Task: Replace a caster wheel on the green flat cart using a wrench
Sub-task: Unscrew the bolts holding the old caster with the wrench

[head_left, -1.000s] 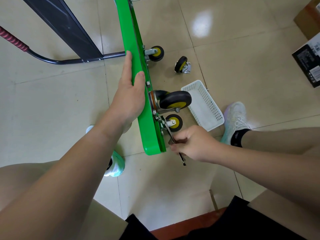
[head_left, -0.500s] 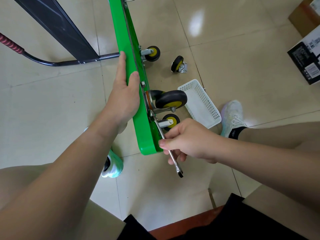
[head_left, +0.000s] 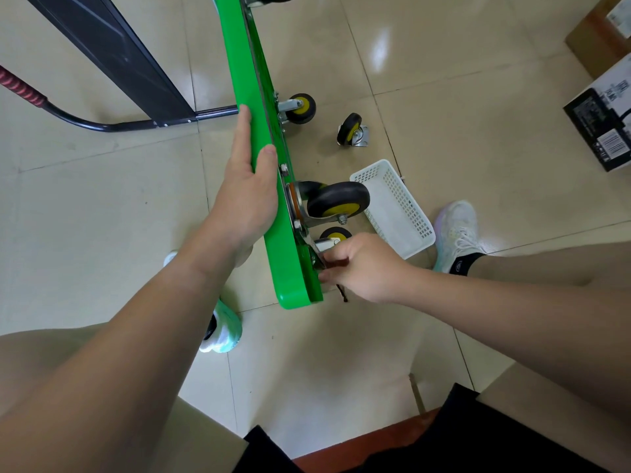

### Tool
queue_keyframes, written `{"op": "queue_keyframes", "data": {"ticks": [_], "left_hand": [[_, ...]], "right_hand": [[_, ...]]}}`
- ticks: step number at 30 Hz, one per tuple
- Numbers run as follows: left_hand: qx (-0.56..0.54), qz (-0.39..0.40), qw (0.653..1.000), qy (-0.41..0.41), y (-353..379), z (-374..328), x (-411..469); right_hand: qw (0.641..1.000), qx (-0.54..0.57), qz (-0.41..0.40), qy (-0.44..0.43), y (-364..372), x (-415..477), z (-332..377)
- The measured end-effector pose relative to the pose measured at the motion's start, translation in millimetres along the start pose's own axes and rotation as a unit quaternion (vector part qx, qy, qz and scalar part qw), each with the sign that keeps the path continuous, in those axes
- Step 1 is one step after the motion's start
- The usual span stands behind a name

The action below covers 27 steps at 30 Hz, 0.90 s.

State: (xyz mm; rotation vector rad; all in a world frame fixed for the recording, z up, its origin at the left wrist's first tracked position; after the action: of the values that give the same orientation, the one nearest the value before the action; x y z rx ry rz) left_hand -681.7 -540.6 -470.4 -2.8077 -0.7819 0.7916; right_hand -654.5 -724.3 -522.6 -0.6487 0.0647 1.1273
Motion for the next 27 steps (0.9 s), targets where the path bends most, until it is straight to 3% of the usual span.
{"op": "queue_keyframes", "data": {"ticks": [8,11,16,21,27], "left_hand": [[0.003,-0.011,1.0,-0.006,0.7,-3.2,-3.5],[0.008,-0.013,1.0,-0.004,0.3,-3.7,-4.9],[0.01,-0.01,1.0,-0.001,-0.5,-3.7,-4.9],[0.011,0.001,1.0,-0.001,0.1,-2.6,-3.0],[0.025,-0.011,1.0,-0.016,-0.6,-4.0,-4.5]], "right_hand": [[1.0,-0.005,0.003,0.013,-3.4,-16.9,-8.6],[0.999,0.048,0.021,-0.002,-8.5,-35.2,8.2],[0.97,0.237,-0.046,-0.023,-51.2,-38.6,47.2],[0.959,0.246,-0.133,-0.043,-109.4,-6.7,69.4],[0.964,0.223,-0.145,0.0,-127.6,22.8,76.3]]}}
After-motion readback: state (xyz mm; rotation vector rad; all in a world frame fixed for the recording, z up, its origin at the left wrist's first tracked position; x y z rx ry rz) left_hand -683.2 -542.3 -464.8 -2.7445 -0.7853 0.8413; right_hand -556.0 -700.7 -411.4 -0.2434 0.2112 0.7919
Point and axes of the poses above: each hand's wrist, its own x-axis towards the middle knuckle, its own y-axis out of the palm, z = x × y, the point moved 3 cm from there along x, towards the middle knuckle, and after that the axes turned 12 degrees about -y, right-handed, at the moved point
